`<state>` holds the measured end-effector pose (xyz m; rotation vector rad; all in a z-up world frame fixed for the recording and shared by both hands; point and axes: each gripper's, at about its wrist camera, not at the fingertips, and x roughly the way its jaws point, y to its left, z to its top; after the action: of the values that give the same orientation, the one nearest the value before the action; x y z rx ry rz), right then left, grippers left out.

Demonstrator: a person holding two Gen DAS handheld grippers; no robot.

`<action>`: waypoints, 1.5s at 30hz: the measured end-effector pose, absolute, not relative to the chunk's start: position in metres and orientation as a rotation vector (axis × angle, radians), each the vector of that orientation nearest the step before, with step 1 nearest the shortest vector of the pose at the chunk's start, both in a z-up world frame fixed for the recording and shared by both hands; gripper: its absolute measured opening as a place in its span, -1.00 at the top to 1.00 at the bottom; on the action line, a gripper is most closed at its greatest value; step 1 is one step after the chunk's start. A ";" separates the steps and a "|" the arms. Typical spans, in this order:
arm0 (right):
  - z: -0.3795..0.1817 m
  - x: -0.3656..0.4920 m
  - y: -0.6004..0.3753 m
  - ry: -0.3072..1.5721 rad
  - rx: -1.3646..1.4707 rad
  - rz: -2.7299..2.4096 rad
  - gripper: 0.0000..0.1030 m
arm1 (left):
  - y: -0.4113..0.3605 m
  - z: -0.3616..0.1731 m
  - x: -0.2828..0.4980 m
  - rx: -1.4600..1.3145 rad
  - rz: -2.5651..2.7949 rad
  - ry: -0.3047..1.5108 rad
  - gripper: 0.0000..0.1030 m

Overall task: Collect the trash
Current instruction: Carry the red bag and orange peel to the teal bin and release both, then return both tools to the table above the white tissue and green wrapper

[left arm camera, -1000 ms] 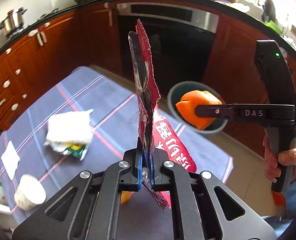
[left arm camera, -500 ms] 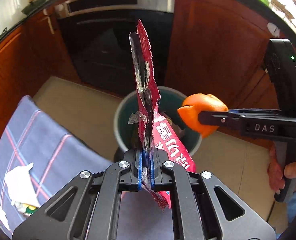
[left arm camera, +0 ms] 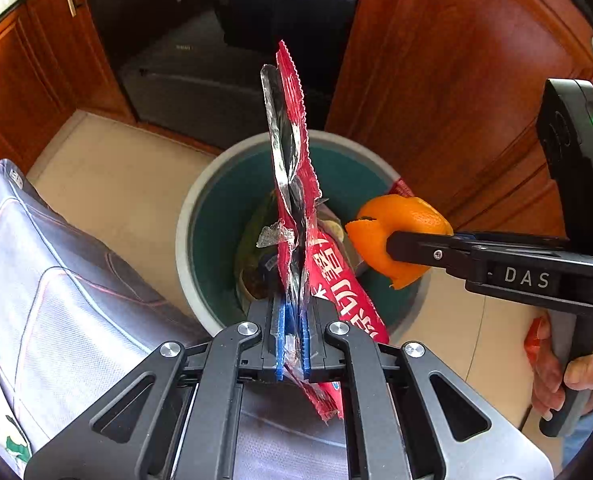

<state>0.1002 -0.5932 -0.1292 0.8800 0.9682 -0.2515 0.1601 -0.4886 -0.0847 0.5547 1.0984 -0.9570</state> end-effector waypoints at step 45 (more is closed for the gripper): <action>-0.070 0.104 -0.494 0.976 0.842 -0.185 -0.74 | -0.350 -0.017 0.148 0.379 -0.812 0.994 -0.81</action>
<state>0.1040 -0.4943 -0.0697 0.8416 0.9763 -0.1846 0.1481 -0.3499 -0.0175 0.3785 0.9937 -0.8122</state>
